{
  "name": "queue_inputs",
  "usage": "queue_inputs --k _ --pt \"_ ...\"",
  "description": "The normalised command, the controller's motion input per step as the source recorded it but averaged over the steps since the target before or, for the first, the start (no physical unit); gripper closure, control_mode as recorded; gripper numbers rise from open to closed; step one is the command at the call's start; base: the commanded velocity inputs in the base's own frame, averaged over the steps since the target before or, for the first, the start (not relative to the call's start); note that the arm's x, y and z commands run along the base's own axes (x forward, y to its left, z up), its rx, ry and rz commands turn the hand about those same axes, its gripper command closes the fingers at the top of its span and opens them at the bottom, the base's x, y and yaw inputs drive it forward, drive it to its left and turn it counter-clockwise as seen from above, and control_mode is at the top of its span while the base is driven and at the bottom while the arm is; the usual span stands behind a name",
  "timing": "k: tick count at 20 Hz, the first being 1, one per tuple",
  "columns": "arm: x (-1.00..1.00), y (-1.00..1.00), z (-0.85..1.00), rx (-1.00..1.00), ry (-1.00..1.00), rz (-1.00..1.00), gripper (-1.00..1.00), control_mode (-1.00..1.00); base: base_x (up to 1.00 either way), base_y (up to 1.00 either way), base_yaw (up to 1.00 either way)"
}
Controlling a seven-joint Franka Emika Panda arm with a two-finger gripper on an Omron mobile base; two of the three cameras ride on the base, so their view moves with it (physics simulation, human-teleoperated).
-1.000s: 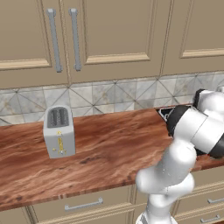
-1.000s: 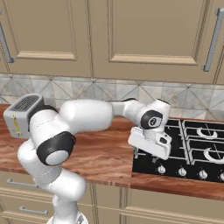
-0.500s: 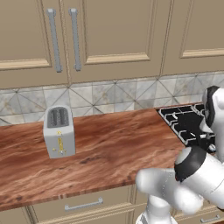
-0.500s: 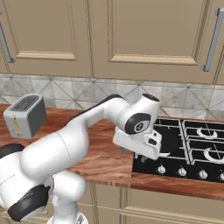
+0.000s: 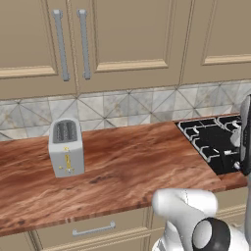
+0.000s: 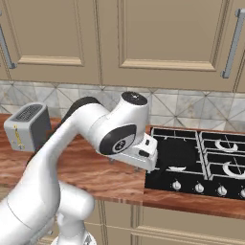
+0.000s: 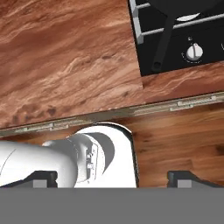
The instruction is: Place both pans onto different burners. Then place the lemon and the fish on different pans.
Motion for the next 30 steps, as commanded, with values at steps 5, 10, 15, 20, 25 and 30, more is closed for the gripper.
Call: queue_inputs --k 5,10,15,20,25,30 --pt "-0.8 0.84 0.13 -0.2 -0.28 0.04 -1.0 -1.0 0.0 0.0 0.0" --pt "-0.51 0.81 0.45 -0.04 -0.17 0.0 -1.0 -1.0 0.0 0.0 0.0" --pt "-0.15 0.72 0.65 0.04 -0.01 0.08 -1.0 -1.0 0.0 0.0 0.0" --pt "-0.08 0.59 0.55 0.07 -0.04 0.15 -1.0 -1.0 0.0 0.0 0.0" --pt "-0.29 0.6 0.05 0.0 -0.05 0.17 -1.0 -1.0 0.0 0.0 0.0" --pt "-0.36 0.5 0.0 0.0 -0.07 0.19 -1.0 -1.0 0.0 0.0 0.0"
